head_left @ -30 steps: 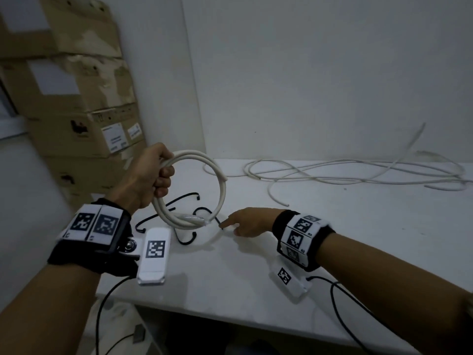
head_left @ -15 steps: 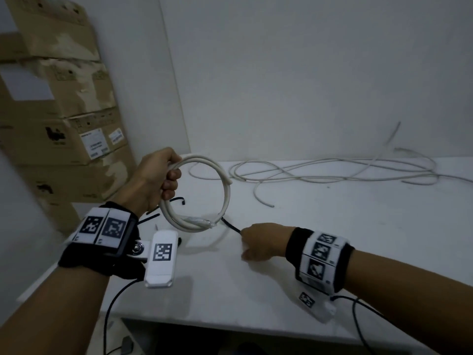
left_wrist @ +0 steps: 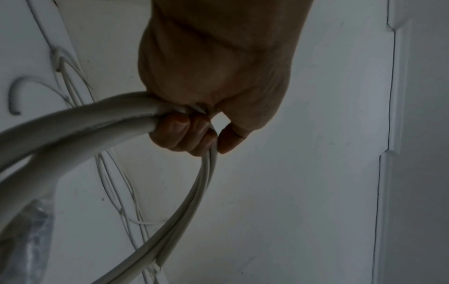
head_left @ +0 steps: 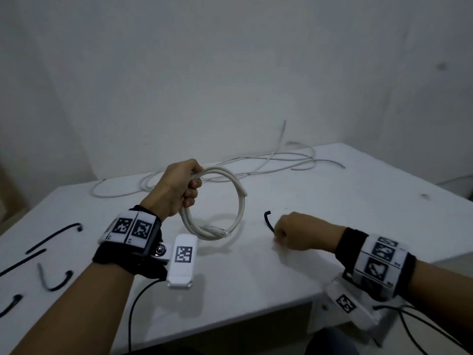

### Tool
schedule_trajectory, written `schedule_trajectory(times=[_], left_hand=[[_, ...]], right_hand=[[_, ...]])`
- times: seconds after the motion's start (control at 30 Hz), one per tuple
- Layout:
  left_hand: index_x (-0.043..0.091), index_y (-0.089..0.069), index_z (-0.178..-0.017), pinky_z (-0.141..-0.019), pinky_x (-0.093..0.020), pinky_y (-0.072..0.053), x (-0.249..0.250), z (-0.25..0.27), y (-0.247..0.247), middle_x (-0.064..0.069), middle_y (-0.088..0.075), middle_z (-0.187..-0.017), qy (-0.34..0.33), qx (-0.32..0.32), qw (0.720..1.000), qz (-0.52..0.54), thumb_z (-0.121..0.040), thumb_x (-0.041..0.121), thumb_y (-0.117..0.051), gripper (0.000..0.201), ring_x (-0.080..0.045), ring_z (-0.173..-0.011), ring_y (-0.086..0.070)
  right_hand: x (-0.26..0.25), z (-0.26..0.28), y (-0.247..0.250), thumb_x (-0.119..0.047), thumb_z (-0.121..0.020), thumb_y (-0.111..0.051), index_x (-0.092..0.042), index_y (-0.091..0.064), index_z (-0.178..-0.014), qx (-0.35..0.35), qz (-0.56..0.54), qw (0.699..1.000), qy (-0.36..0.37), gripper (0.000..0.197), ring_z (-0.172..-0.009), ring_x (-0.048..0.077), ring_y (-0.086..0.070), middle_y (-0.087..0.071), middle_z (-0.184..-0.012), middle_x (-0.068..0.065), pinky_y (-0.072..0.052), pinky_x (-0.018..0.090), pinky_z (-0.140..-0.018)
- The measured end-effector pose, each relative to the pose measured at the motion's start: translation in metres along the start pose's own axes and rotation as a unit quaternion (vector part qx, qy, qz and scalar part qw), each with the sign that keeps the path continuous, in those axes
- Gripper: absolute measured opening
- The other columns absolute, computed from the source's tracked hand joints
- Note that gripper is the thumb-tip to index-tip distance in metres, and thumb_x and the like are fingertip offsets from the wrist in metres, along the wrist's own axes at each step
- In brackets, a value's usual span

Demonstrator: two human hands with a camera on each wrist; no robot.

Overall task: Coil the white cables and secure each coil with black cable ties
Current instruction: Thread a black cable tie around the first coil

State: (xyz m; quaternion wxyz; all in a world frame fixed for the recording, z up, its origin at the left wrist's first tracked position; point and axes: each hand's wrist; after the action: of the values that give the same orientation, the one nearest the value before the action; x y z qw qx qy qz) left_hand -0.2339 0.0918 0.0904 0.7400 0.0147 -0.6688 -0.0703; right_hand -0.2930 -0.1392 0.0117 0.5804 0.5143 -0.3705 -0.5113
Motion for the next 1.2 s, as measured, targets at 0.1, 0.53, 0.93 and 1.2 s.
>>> schedule_trajectory(times=[0.1,0.53,0.93,1.2], left_hand=[[0.017,-0.041,-0.068,-0.038,-0.016,-0.021,0.004,-0.006,-0.029,0.003,-0.034,-0.049,0.001,-0.012,1.000,-0.011,-0.084,0.017,-0.044,0.016,-0.010,-0.034,-0.021],[0.017,-0.040,-0.071,-0.040,-0.018,-0.019,0.009,-0.007,-0.049,0.000,-0.033,-0.053,-0.002,0.005,0.999,-0.047,-0.084,0.016,-0.045,0.014,-0.011,-0.037,-0.021],[0.017,-0.043,-0.070,-0.042,-0.019,-0.019,0.014,0.002,-0.064,0.000,-0.033,-0.055,-0.021,-0.012,0.999,-0.036,-0.085,0.015,-0.043,0.015,-0.012,-0.039,-0.021],[0.017,-0.040,-0.072,-0.042,-0.020,-0.018,0.019,0.019,-0.090,0.001,-0.034,-0.054,-0.046,-0.057,0.996,-0.053,-0.088,0.015,-0.044,0.017,-0.011,-0.040,-0.021]], right_hand=[[0.019,-0.008,0.006,-0.019,-0.093,-0.046,-0.012,-0.058,-0.114,0.050,-0.017,0.999,-0.006,0.025,-0.107,0.028,-0.056,-0.060,-0.118,0.011,-0.044,0.031,-0.083],[0.025,-0.051,0.006,-0.009,-0.091,-0.047,-0.004,-0.056,-0.118,-0.009,0.124,0.992,0.026,0.028,-0.102,0.031,-0.059,-0.057,-0.117,0.014,-0.044,0.030,-0.071],[0.044,0.042,0.043,-0.008,-0.089,-0.048,0.001,-0.059,-0.074,0.062,-0.504,0.861,-0.041,0.020,-0.048,0.021,-0.062,-0.070,-0.069,0.016,-0.046,0.022,-0.040],[-0.011,0.038,0.013,-0.019,-0.092,-0.042,-0.009,-0.045,-0.067,-0.050,-0.661,0.737,-0.137,0.027,-0.030,0.012,-0.046,-0.053,-0.053,0.007,-0.028,0.013,-0.032]])
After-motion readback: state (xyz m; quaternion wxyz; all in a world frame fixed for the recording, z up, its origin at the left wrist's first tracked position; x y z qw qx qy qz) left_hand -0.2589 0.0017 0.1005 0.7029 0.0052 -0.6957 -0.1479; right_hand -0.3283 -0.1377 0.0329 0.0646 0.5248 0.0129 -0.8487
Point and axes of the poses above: each hand's wrist, its own z-axis away from the middle knuckle, its own y-axis out of the back of the hand, x = y × z
